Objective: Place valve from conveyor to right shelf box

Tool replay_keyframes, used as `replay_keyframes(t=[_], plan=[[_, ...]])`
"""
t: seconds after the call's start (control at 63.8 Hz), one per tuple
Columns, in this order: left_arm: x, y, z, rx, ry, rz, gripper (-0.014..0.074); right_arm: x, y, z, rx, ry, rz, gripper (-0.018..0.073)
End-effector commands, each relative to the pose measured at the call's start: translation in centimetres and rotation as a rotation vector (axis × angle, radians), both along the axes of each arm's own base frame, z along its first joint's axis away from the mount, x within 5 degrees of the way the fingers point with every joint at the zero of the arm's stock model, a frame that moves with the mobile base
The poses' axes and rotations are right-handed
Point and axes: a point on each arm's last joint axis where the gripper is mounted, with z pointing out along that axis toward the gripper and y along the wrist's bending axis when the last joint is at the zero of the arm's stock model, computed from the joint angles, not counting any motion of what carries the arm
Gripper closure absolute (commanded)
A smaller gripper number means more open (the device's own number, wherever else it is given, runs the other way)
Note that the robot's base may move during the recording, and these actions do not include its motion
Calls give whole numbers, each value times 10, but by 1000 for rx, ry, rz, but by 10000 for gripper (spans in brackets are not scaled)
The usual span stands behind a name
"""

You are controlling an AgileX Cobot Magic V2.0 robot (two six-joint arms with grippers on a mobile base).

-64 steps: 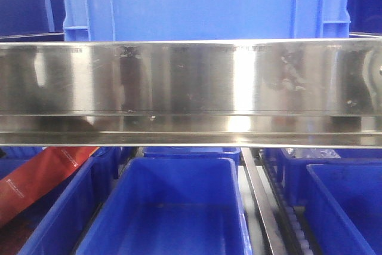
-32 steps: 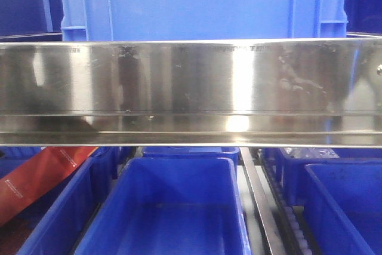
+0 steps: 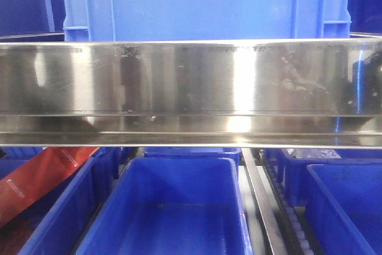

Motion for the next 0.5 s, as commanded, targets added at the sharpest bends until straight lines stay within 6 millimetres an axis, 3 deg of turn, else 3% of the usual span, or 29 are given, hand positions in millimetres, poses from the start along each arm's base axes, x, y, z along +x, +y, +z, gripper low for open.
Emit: replay_keyframes(t=[0.0,0.486], plan=[[-1,0,3,-6,-27,4,708,0,0,2,-16,-26,-3,721],[-1,0,3,-6,-27,4,708,0,0,2,-16,-26,-3,721]])
